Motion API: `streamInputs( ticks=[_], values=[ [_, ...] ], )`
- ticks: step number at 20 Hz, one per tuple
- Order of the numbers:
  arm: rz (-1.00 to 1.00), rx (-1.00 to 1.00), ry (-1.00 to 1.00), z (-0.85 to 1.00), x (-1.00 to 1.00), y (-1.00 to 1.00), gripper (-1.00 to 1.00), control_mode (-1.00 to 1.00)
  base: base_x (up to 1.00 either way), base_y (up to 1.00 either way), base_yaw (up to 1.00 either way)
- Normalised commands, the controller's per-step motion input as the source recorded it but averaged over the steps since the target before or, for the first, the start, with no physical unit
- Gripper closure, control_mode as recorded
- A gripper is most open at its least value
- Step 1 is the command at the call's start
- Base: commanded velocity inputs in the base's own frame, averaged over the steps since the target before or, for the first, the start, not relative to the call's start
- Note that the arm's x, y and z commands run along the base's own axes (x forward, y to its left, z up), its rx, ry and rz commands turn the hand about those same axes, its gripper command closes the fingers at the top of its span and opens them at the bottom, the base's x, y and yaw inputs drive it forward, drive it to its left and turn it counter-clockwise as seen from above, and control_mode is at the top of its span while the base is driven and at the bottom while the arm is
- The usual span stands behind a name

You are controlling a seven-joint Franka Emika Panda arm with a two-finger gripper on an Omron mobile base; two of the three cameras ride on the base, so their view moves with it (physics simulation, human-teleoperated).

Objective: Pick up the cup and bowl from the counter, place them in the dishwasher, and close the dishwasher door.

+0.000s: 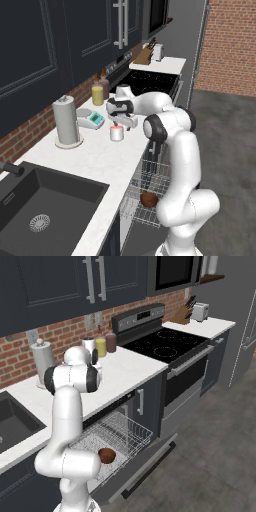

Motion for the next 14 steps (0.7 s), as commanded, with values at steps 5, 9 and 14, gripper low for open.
streamInputs(
  ticks=[5,9,14],
  values=[
    [0.04,0.0,0.0,0.0,-0.44,-0.07,-1.0,-1.0,0.0,0.0,0.0],
    [0.03,0.0,0.0,0.0,-0.51,-0.14,-1.0,-1.0,0.0,0.0,0.0],
    [0.03,0.0,0.0,0.0,-0.24,-0.12,-1.0,-1.0,0.0,0.0,0.0]
  ],
)
